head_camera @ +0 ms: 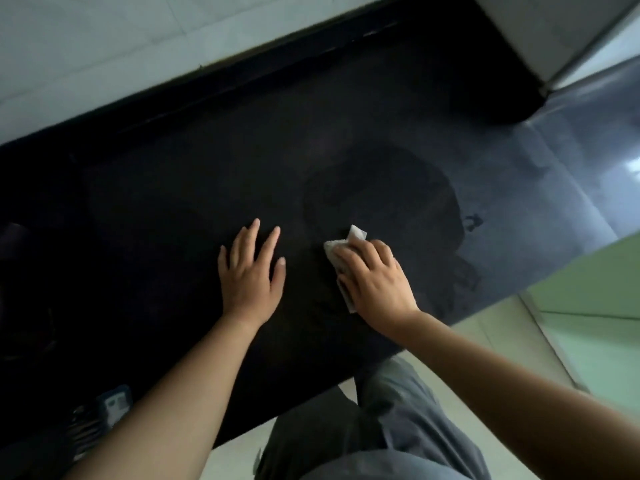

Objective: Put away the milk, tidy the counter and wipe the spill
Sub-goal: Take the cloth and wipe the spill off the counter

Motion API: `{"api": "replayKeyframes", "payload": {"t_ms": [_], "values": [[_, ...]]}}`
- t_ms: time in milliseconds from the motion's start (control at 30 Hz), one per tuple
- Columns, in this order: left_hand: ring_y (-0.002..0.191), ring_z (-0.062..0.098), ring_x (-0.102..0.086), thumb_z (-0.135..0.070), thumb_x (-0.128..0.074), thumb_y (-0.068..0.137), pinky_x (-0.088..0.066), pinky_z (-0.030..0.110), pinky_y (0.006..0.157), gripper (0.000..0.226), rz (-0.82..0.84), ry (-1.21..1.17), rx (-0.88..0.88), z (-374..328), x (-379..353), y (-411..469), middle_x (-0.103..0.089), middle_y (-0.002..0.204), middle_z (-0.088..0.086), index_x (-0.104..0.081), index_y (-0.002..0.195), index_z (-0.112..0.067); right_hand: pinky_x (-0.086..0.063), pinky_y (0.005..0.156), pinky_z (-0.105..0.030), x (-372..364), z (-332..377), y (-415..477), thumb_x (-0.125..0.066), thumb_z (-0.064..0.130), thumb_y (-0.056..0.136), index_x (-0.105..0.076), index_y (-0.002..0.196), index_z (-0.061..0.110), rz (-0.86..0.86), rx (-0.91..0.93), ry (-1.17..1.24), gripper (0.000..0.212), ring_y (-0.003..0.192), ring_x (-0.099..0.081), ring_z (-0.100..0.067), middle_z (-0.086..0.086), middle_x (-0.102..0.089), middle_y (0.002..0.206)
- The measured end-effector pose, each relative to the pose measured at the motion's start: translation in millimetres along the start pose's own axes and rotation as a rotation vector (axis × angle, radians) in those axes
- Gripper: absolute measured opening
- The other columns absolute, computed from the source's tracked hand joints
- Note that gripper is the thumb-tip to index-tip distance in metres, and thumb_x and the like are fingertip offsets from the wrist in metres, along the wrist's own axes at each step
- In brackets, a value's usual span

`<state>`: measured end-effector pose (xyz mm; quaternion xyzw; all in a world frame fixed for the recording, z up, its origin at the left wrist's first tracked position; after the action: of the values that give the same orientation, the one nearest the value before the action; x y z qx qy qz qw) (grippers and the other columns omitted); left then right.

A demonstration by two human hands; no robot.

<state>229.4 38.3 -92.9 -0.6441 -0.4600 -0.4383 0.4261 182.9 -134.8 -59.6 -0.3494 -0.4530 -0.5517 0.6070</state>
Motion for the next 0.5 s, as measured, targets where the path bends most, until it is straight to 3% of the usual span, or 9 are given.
{"api": "replayKeyframes", "payload": {"t_ms": [133,333,500], "values": [[0.139,0.026,-0.028,-0.039,-0.040,0.092,-0.021,0.059,0.109,0.053,0.030,-0.008,-0.104,-19.8,4.3,-16.8,-0.028,0.154,0.003,-0.032,0.143,-0.026,-0.036,0.092,-0.036,34.3,-11.5,2.9,-0.050,0.023,0.089,-0.054,0.118,0.010,-0.106,-0.035,0.039,0.032,0.103,-0.043,-0.030,-0.015,-0.057,0.116],[0.138,0.028,-0.031,-0.049,-0.033,0.087,-0.023,0.064,0.104,0.057,0.083,0.049,-0.107,3.1,-5.2,-58.5,-0.030,0.153,0.003,-0.036,0.140,-0.029,-0.038,0.096,-0.045,35.6,-74.9,-24.2,-0.049,0.027,0.093,-0.045,0.131,0.021,-0.124,-0.434,0.071,0.039,0.119,-0.033,-0.032,-0.006,-0.045,0.135],[0.140,0.024,-0.027,-0.050,-0.035,0.088,-0.016,0.060,0.109,0.056,0.075,0.056,-0.143,17.7,-8.6,-62.3,-0.028,0.154,0.003,-0.033,0.141,-0.035,-0.041,0.090,-0.048,8.1,-7.2,-18.5,-0.049,0.030,0.090,-0.047,0.126,0.021,-0.073,-0.256,0.036,0.037,0.112,-0.041,-0.035,-0.009,-0.050,0.130]]}}
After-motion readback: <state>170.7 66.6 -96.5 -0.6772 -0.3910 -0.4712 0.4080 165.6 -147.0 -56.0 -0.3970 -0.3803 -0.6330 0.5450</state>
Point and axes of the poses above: each hand's wrist, its own y-axis towards the middle knuckle, its own x-axis out of the back of the hand, z = x × y, the point moved 10 cm from there along y, towards the middle knuckle
